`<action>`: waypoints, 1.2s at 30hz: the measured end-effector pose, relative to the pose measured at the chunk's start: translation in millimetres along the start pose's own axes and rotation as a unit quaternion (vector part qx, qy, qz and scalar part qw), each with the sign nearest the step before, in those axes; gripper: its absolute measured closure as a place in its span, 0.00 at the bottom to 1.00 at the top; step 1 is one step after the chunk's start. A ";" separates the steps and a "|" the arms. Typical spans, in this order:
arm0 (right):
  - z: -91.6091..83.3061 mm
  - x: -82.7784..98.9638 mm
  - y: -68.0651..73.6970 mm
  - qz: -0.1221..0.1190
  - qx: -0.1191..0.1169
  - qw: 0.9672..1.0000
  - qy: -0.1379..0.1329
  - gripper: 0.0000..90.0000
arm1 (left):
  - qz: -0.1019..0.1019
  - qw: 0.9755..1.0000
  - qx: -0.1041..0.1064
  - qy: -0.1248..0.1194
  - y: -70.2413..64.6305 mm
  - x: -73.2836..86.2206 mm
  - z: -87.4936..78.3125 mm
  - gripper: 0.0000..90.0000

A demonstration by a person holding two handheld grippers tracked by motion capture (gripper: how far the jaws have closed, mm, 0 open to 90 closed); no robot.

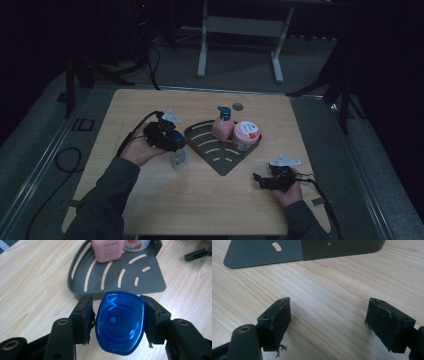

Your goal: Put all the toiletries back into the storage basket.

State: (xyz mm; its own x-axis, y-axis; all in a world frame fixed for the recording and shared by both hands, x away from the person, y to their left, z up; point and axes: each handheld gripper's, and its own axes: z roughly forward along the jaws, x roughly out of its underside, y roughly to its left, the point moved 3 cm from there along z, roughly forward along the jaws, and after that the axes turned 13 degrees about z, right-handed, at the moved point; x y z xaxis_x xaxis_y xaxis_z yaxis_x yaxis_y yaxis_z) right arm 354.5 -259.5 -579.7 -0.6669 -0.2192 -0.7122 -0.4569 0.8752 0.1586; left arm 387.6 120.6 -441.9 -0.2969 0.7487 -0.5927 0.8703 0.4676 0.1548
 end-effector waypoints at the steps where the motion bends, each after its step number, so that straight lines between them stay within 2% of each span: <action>1: 0.0 0.0 0.0 0.000 0.000 1.000 0.000 0.22 | 0.000 1.000 0.000 0.000 0.0 0.0 0.0 0.51; 13: 0.0 0.0 0.0 0.000 0.000 1.000 0.000 0.22 | 0.018 0.999 0.008 0.037 -2.7 -4.6 11.4 0.51; 31: 0.0 0.1 0.1 0.000 0.000 1.000 0.000 0.22 | 0.026 0.997 0.018 0.068 -2.7 -2.3 26.5 0.50; 36: 0.0 0.1 0.1 0.000 0.000 1.000 0.000 0.22 | 0.030 0.996 0.023 0.081 -2.0 -2.6 30.5 0.51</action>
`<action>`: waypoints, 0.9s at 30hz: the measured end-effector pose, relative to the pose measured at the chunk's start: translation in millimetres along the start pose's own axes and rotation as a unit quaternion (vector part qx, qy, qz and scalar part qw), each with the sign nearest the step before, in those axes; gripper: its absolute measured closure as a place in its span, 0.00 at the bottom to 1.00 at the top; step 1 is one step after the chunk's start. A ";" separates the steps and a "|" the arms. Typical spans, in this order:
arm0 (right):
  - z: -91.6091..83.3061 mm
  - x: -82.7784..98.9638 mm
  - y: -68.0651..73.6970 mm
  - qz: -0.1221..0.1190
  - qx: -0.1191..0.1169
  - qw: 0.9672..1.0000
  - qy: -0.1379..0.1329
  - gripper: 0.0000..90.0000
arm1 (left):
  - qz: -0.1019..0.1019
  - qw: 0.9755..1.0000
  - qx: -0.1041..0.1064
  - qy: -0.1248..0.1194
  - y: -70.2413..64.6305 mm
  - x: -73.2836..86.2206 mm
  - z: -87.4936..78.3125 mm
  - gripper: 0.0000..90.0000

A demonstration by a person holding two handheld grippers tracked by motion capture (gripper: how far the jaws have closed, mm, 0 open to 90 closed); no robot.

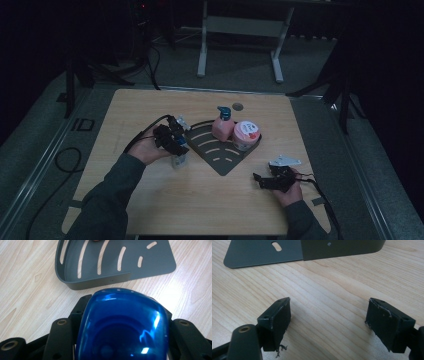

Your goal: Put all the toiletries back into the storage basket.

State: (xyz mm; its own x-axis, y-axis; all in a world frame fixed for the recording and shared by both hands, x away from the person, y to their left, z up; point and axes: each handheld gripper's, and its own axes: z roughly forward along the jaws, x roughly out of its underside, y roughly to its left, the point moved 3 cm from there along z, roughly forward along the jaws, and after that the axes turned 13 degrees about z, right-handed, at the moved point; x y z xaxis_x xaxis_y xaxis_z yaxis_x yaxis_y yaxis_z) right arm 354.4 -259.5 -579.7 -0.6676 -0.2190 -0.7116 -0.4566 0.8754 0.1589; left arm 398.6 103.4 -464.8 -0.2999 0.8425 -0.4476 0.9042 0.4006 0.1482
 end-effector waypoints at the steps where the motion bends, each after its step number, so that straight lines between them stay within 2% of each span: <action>1: 0.0 0.0 0.0 0.000 0.000 1.000 0.000 0.22 | 0.001 1.000 0.000 0.002 0.4 -0.1 0.1 0.51; 14: 0.0 0.0 0.0 0.000 0.000 1.000 0.000 0.22 | 0.008 1.000 0.007 0.026 2.2 0.9 3.2 0.53; 27: 0.0 0.0 0.0 0.000 0.000 1.000 0.000 0.22 | 0.023 0.998 0.014 0.054 3.6 -4.5 3.9 0.53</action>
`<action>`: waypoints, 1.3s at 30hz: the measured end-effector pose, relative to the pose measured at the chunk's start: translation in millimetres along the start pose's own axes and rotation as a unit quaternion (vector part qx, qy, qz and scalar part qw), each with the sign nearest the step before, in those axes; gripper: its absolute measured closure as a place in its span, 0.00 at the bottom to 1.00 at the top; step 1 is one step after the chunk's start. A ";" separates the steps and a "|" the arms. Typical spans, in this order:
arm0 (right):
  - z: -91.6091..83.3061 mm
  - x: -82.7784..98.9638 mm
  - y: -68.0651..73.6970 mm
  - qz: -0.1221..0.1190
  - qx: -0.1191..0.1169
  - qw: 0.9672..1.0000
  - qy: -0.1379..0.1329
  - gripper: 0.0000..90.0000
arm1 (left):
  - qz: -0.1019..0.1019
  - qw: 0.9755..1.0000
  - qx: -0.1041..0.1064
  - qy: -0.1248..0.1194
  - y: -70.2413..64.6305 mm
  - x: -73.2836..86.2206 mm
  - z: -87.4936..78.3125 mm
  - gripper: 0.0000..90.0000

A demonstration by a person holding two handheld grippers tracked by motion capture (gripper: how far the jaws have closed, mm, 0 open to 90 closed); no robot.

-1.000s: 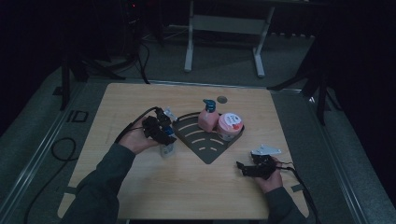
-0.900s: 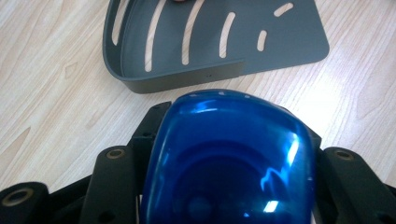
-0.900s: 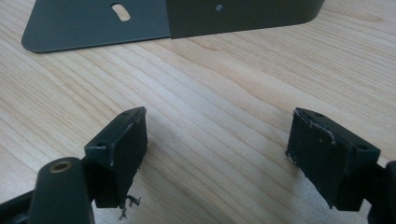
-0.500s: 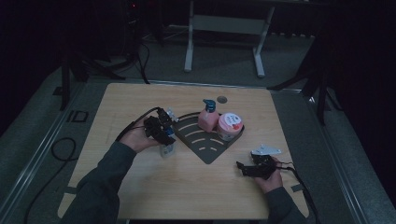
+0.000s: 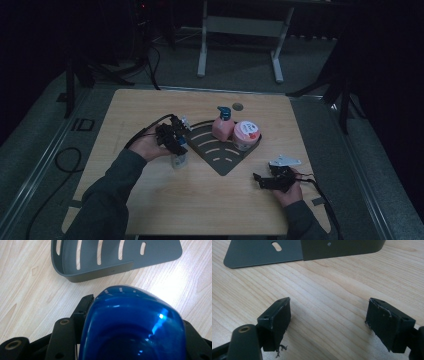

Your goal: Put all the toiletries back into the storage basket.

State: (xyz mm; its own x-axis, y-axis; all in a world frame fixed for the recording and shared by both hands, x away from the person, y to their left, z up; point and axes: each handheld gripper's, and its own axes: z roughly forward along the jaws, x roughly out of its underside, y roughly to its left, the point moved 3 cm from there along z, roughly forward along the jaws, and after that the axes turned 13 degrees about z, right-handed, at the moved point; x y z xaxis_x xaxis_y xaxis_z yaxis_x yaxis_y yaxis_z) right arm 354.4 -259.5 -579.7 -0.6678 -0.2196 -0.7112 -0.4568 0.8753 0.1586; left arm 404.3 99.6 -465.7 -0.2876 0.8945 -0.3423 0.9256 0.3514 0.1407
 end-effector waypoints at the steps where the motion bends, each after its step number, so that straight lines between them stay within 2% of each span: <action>1: 0.0 0.0 0.0 0.000 0.000 1.000 0.000 0.22 | 0.000 1.000 0.001 0.000 0.3 -0.2 0.3 0.53; 11: 0.0 0.0 0.0 0.000 0.000 1.000 0.000 0.22 | 0.000 1.000 0.012 0.010 1.2 1.3 1.9 0.53; 18: 0.0 0.0 0.0 0.000 0.000 1.000 0.000 0.22 | -0.002 1.000 0.025 0.008 1.9 1.6 2.0 0.58; 24: 0.0 0.0 0.0 0.000 0.000 1.000 0.000 0.22 | 0.000 0.999 0.025 0.020 0.7 -1.4 1.7 0.60; 39: 0.0 0.0 0.0 0.000 0.000 1.000 0.000 0.22 | 0.001 1.000 0.010 0.019 -1.1 -5.8 2.5 0.61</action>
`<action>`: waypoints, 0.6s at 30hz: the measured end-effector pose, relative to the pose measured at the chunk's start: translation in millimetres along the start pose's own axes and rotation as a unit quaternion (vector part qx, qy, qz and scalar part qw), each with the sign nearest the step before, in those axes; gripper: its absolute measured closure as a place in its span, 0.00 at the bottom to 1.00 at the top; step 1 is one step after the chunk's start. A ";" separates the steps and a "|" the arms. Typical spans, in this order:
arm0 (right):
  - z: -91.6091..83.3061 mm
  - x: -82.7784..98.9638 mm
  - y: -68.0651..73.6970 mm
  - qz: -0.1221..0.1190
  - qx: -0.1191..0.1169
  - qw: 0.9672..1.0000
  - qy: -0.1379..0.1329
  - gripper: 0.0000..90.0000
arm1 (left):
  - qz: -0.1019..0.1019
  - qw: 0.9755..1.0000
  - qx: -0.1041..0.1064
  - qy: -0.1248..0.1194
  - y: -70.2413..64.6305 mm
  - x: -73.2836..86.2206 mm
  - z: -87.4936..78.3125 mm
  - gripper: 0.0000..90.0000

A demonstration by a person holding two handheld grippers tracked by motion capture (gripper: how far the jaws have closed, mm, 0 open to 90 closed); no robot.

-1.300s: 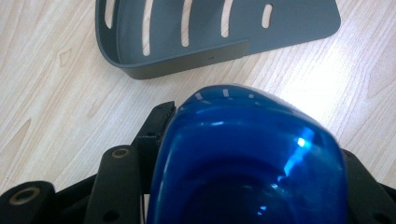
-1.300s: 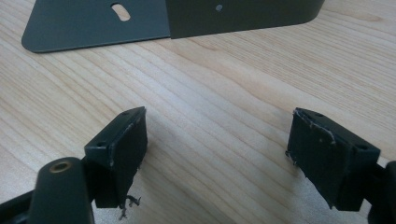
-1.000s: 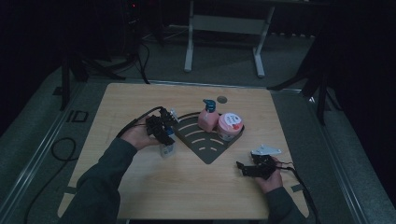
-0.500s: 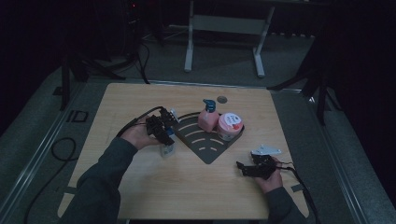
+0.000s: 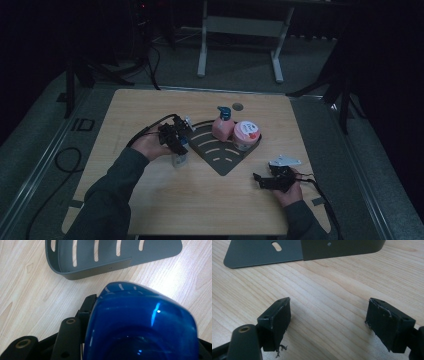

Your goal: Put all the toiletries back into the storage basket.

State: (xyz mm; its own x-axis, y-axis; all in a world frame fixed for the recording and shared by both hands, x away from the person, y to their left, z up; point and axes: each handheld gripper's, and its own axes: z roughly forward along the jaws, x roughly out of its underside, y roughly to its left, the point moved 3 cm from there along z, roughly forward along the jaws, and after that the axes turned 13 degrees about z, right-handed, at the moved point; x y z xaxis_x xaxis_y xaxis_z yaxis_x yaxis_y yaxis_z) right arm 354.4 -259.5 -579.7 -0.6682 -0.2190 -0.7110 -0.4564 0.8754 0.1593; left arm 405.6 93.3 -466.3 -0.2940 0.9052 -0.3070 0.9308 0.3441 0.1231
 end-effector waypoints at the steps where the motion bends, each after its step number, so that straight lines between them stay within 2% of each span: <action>1: 0.0 0.0 0.0 0.000 0.000 1.000 0.000 0.22 | 0.000 1.000 0.002 0.000 -0.1 -0.2 -0.1 0.61; 14: 0.0 0.0 -0.1 0.000 0.000 1.000 0.000 0.22 | 0.009 1.000 0.006 -0.014 -5.9 -8.8 -5.8 0.61; 18: 0.0 0.0 0.0 0.000 0.000 1.000 0.000 0.22 | 0.019 1.000 0.009 -0.017 -10.7 -15.7 -8.6 0.61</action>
State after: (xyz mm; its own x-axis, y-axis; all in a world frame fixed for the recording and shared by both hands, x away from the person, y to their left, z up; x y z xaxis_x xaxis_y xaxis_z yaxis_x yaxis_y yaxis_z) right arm 354.4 -259.5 -579.7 -0.6679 -0.2195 -0.7112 -0.4570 0.8751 0.1591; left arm 398.4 77.6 -454.6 -0.2518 0.9078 -0.3353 0.9448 0.3056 0.1179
